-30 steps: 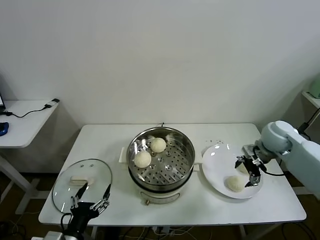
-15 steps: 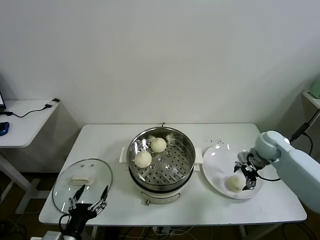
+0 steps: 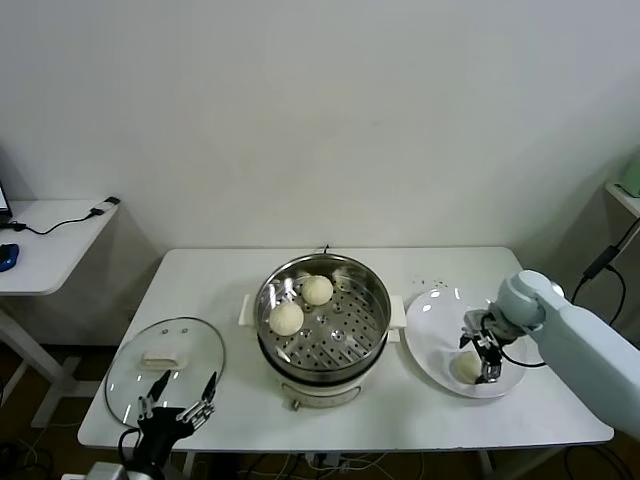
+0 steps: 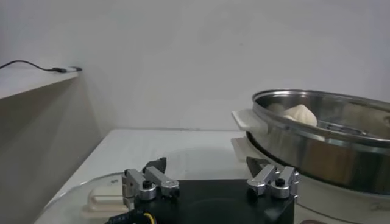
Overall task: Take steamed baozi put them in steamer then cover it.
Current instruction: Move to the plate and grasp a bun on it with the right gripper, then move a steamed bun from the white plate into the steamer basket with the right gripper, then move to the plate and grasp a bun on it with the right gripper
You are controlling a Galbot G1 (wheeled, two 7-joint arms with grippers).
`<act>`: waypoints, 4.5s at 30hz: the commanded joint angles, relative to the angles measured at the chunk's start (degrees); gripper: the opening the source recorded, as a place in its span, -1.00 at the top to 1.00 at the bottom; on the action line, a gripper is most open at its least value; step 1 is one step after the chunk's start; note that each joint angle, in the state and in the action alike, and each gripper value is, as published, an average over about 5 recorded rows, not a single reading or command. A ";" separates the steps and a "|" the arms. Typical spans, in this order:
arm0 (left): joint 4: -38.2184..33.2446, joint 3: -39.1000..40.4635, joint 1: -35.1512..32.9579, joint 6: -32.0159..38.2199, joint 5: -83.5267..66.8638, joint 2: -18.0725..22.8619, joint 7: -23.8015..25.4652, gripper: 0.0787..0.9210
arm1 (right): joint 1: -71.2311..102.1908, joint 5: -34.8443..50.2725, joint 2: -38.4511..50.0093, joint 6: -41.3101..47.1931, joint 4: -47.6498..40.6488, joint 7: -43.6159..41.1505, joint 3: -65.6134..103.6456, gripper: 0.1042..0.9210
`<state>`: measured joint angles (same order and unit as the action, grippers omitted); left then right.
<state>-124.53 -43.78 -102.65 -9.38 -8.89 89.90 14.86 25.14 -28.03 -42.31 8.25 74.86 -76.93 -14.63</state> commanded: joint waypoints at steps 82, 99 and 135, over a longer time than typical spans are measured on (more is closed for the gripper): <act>1.10 -1.03 5.45 0.03 -0.76 1.24 -0.84 -0.77 | -43.53 19.39 -32.97 -46.08 4.07 -8.64 -48.12 -0.03; 0.89 -0.81 5.32 0.06 -0.51 1.24 -0.70 -0.77 | -51.18 26.90 -18.52 -23.70 9.62 -11.73 -37.92 -0.75; -1.83 -0.74 1.90 -0.62 0.24 0.82 0.25 -0.77 | -11.88 0.04 -0.47 -9.38 -17.96 -1.85 0.79 -0.76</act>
<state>-125.78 -44.23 -99.74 -10.00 -8.90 90.78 15.11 3.06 -18.59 -39.61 5.74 68.42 -80.35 -23.70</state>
